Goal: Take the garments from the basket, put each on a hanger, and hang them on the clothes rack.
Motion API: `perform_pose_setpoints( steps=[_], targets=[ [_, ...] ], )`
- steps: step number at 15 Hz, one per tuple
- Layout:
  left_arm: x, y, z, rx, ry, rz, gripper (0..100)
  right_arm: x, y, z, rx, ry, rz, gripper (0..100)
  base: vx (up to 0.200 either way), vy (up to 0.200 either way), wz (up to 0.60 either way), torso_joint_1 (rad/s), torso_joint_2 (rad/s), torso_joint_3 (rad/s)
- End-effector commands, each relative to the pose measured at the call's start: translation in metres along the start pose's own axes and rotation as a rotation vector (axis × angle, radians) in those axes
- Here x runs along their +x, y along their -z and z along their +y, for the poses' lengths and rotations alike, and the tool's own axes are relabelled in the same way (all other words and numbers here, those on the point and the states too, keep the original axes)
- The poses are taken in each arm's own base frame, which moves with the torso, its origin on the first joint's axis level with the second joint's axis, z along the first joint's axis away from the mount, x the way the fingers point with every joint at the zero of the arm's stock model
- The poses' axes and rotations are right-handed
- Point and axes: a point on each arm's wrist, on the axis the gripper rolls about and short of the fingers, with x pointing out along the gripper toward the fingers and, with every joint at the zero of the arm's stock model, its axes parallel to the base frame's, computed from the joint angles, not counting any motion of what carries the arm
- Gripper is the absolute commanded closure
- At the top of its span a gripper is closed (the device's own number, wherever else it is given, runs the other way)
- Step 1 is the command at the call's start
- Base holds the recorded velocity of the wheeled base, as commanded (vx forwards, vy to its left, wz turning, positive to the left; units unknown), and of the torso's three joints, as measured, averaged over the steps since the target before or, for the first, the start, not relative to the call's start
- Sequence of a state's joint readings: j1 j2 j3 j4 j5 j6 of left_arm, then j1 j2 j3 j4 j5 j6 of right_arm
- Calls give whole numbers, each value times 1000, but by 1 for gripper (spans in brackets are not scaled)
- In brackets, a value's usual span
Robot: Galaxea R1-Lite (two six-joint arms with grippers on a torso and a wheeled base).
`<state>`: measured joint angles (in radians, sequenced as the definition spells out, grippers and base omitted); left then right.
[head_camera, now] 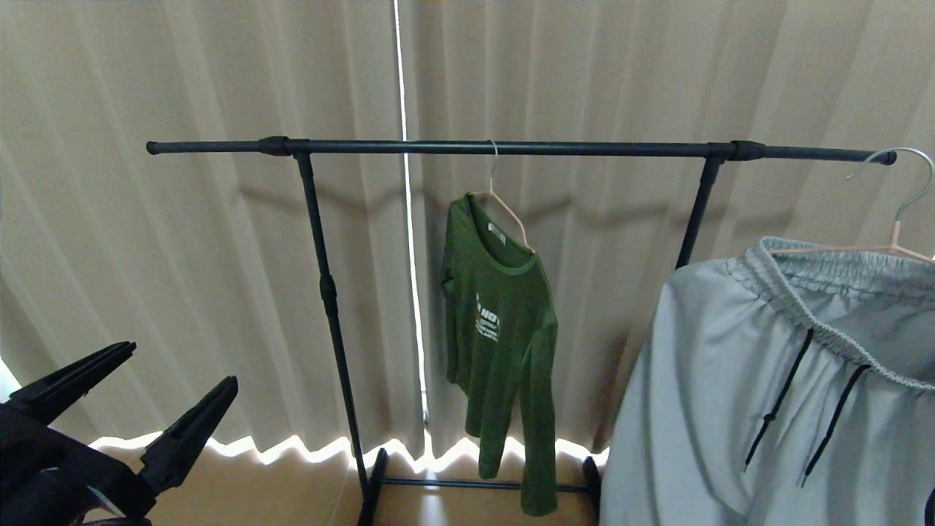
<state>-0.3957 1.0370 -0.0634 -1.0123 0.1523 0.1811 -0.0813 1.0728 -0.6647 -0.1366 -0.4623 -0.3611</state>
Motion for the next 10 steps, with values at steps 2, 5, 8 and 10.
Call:
perform_pose_setpoints(
  steps=[2, 5, 8, 10],
  targets=[
    [-4, -6, 1, -9, -3, -39, 0, -5, -4, -4, 16, 6, -30, 100, 0, 0, 0, 0, 0, 0],
    [-5, -11, 2, -9, -4, -67, 0, 3, -10, 0, 17, -6, -24, 100, 133, 0, 0, 3, 2, 0],
    [-7, -15, 3, -11, -3, -88, 0, 19, -19, 6, 26, -22, -1, 100, 200, 0, 0, 10, 2, 9],
    [-8, -14, 3, -11, -3, -87, 0, 32, -27, 11, 20, -26, 12, 100, 200, 0, 0, 7, -2, 2]
  ],
)
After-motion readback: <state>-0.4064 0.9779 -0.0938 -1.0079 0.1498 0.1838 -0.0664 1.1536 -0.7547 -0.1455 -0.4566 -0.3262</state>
